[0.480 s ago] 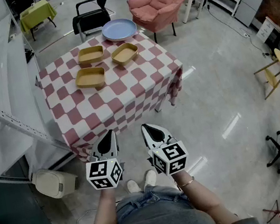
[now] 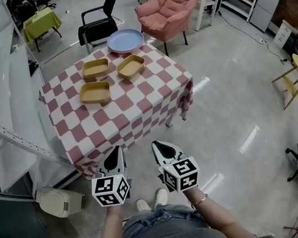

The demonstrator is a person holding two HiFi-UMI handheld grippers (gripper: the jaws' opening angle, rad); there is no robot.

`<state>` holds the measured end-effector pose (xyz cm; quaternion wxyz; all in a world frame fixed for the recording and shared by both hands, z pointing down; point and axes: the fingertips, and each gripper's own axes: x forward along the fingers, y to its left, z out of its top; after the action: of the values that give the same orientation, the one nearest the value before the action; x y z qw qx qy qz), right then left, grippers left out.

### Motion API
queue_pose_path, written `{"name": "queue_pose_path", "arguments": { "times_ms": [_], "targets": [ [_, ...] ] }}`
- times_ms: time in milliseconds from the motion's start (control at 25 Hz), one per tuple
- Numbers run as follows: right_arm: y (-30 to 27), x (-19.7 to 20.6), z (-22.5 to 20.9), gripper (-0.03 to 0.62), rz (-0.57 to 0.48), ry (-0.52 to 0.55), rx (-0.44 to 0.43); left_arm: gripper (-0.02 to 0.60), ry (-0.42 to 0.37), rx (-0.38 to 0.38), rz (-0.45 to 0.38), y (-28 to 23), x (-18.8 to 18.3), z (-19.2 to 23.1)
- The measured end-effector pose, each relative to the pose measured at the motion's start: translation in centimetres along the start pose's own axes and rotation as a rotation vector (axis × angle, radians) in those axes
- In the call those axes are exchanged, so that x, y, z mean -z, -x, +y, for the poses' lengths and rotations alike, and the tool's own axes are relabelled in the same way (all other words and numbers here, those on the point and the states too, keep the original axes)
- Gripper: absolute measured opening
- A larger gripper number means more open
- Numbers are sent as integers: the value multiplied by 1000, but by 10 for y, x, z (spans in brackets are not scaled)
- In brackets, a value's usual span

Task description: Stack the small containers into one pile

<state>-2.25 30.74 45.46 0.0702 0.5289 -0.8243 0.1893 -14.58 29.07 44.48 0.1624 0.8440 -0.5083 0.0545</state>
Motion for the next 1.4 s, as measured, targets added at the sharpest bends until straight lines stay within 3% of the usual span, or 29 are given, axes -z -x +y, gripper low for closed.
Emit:
{"name": "queue_pose_path", "arguments": {
  "times_ms": [320,800,1160,1400],
  "targets": [
    [0,-18,-21,9,-35,3,-21,16,-61,-1,11,-16,-10,-17],
    [-7,-22,-40,10,-20,-8,-35,15,-9,-72,-14,-32,-14,-11],
    [-46,-34,-52,9,-22,-41,-12,15,-14,-50,-6,-69,-25,17],
    [-104,-52,-57,10,-16,-49,-10,15,-43,-40,-7,-113,-43,56]
  ]
}}
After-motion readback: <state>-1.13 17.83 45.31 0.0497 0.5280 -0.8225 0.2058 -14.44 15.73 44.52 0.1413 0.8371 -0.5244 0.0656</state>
